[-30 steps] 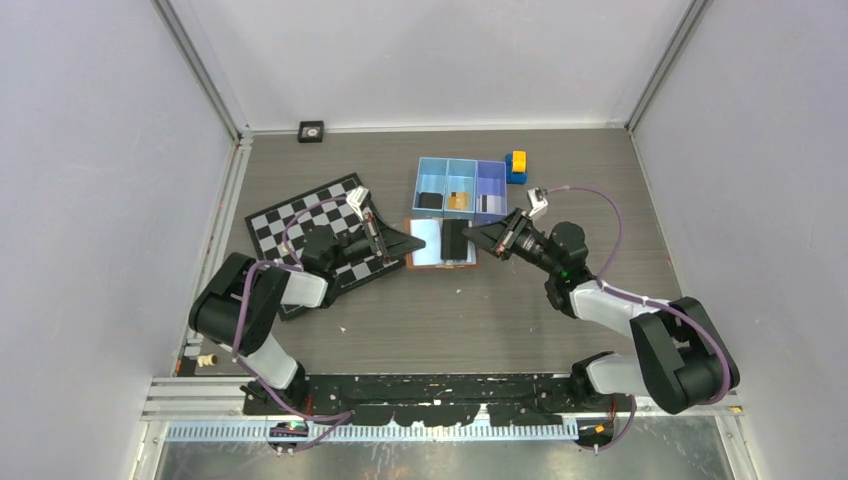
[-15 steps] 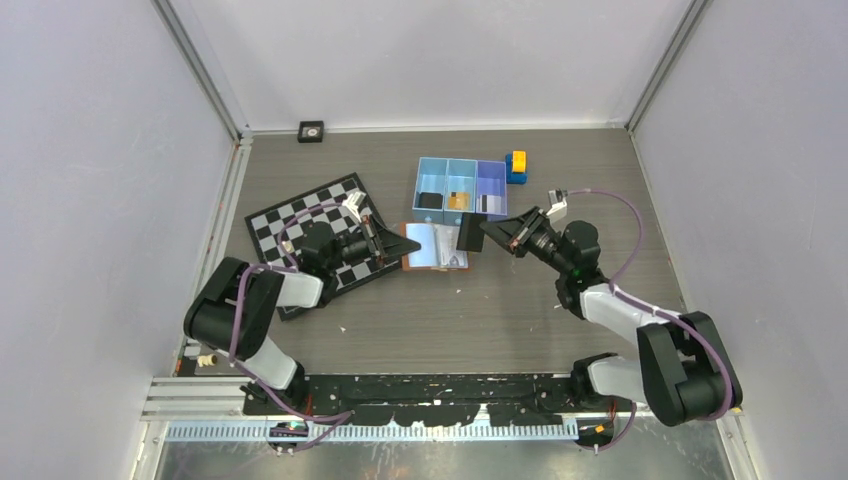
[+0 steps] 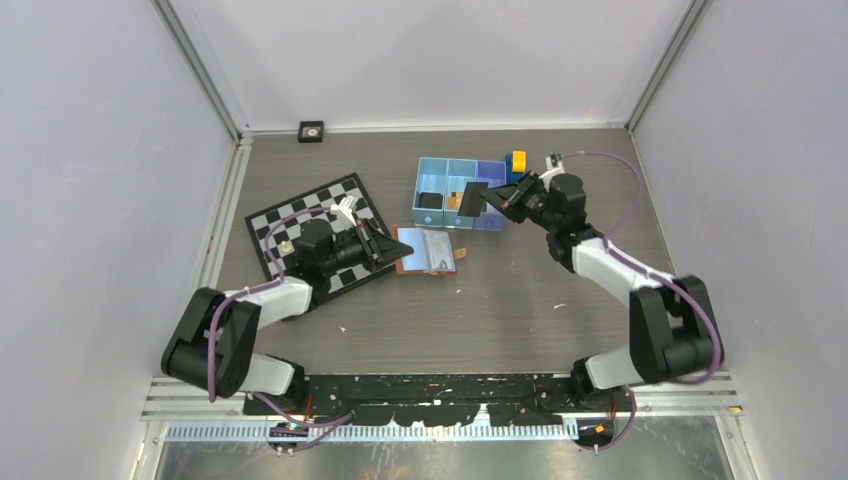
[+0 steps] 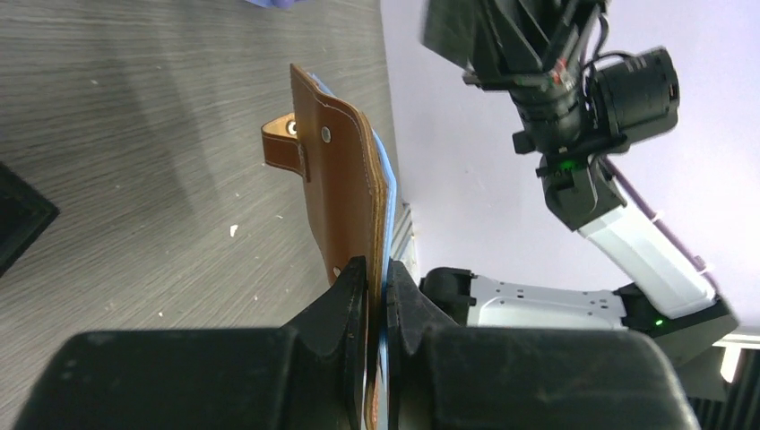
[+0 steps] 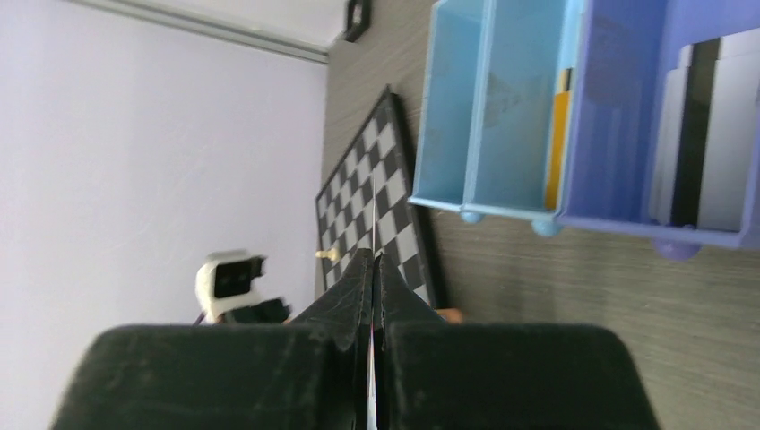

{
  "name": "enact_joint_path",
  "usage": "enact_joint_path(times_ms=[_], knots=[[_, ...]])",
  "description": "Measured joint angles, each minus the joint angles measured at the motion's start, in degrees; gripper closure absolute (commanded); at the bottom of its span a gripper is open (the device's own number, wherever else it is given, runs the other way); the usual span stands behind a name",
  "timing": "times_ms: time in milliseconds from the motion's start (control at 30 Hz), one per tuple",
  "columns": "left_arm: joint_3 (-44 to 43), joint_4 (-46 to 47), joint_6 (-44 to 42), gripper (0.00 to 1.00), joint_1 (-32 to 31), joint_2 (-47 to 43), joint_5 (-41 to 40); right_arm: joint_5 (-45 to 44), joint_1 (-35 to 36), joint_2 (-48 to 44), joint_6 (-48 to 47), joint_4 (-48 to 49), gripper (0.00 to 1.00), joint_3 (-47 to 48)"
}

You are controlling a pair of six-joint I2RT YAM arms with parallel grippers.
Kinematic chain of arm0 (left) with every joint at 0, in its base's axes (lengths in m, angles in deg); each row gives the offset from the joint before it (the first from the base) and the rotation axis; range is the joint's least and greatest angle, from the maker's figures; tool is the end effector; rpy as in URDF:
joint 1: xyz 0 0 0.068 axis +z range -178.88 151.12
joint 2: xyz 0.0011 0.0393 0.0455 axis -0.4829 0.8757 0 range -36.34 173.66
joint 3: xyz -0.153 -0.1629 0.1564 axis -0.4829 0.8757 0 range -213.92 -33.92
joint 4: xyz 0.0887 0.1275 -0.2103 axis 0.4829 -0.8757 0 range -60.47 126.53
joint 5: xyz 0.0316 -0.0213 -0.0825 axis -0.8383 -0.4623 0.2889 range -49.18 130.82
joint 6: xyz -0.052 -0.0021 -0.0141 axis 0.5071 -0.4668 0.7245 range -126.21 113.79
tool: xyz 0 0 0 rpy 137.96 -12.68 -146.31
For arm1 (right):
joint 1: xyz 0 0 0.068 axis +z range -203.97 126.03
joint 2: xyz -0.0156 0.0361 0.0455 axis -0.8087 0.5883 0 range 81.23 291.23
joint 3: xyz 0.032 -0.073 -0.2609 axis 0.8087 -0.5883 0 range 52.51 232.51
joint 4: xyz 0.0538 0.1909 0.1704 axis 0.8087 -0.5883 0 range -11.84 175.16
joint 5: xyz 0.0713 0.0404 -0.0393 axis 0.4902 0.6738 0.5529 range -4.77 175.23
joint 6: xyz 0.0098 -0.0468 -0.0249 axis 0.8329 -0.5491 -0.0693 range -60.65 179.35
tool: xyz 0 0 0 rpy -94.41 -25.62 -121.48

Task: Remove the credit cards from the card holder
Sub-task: Place the credit card in the storage box.

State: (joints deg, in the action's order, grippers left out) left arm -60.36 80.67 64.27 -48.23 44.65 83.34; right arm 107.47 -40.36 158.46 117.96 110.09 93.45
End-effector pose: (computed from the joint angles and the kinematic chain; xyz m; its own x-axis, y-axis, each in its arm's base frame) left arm 0.2450 -0.1115 0.1913 -0.8783 -0.4277 -0.2135 0.1305 0.2151 -0.9678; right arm 0.2879 0.0835 0.2532 -0.5933 0.6695 -0.4470 -0.1378 0.4626 0.8758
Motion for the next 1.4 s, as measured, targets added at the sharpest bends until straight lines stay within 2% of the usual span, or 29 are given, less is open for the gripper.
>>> enact_joint_path(times_ms=[267, 600, 800, 967, 1267, 1400], knots=[[0.0, -15.0, -6.6, 1.00, 0.6, -11.9, -7.3, -1.9, 4.2, 20.2, -1.8, -3.7, 1.00, 13.3], [0.3, -29.4, -13.0, 1.00, 0.6, -26.6, -19.3, -3.2, 5.4, 31.0, -3.0, -5.0, 1.00, 24.8], [1.8, -34.2, -14.9, 1.00, 0.6, -35.2, -25.3, -4.2, 6.9, 35.7, -4.2, -7.0, 1.00, 30.1], [1.9, -36.2, -15.7, 1.00, 0.6, -37.7, -27.9, -4.9, 8.6, 39.4, -5.0, -8.4, 0.99, 33.6], [1.9, -37.0, -15.9, 1.00, 0.6, -37.0, -28.5, -6.0, 9.3, 41.0, -6.0, -10.9, 0.73, 35.4], [1.9, -37.2, -15.9, 1.00, 0.6, -37.0, -28.5, -6.4, 9.3, 40.3, -6.1, -11.5, 0.67, 35.5]])
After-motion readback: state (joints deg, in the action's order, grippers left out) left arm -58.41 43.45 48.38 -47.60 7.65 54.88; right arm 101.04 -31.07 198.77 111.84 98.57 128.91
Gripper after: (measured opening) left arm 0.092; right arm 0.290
